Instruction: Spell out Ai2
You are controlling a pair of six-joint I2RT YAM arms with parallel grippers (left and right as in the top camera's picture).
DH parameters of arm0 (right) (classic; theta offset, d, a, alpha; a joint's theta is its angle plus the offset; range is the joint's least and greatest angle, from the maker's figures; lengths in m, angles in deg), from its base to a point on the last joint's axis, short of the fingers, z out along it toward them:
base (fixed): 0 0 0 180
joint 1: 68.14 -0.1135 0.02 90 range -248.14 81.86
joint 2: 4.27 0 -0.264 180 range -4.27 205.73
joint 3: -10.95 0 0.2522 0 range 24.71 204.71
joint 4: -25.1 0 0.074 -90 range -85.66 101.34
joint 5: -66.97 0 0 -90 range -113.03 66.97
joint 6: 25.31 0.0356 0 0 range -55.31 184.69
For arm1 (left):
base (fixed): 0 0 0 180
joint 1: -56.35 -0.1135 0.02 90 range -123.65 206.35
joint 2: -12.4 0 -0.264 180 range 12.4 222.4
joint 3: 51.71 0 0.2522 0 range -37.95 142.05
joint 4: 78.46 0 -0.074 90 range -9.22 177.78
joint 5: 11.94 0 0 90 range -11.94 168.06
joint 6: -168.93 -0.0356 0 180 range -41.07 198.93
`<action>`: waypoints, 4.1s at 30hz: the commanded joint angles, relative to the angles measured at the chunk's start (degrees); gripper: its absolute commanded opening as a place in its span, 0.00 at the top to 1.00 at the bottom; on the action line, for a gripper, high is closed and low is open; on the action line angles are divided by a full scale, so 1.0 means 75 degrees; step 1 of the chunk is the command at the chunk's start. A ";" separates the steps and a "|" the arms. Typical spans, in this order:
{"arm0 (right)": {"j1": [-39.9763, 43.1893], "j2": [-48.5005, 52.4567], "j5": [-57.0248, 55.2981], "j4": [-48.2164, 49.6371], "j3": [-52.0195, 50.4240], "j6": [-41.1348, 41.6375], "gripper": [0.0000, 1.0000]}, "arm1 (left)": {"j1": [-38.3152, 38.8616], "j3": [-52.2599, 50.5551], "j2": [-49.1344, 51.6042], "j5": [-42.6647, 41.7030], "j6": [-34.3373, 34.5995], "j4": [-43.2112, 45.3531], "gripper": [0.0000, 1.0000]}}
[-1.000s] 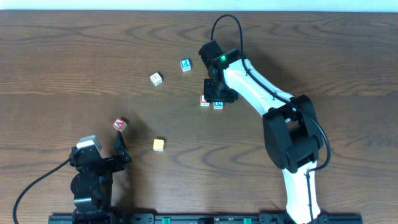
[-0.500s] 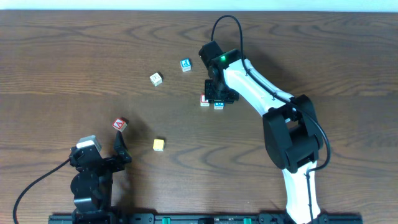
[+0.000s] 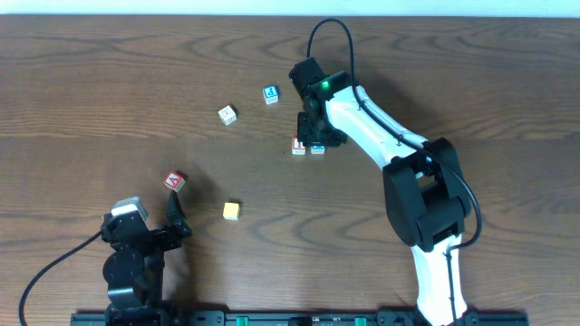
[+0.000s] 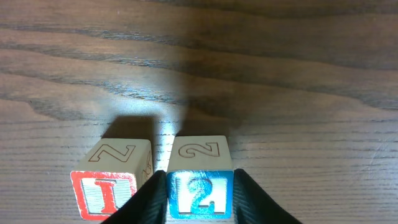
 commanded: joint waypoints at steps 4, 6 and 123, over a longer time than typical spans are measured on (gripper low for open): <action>0.0041 0.0178 -0.0108 0.0000 0.0134 0.0047 0.48 | -0.0041 -0.0166 -0.0038 0.0029 -0.0137 -0.0064 0.05; 0.0044 0.0178 -0.0111 0.0000 0.0134 0.0047 0.50 | -0.0041 -0.0166 -0.0038 0.0029 -0.0137 -0.0064 0.05; -0.1941 -0.7353 -0.0912 -0.0364 -0.3856 -0.0644 0.01 | 0.0003 0.6132 1.2219 -0.0775 0.4695 -0.2151 0.09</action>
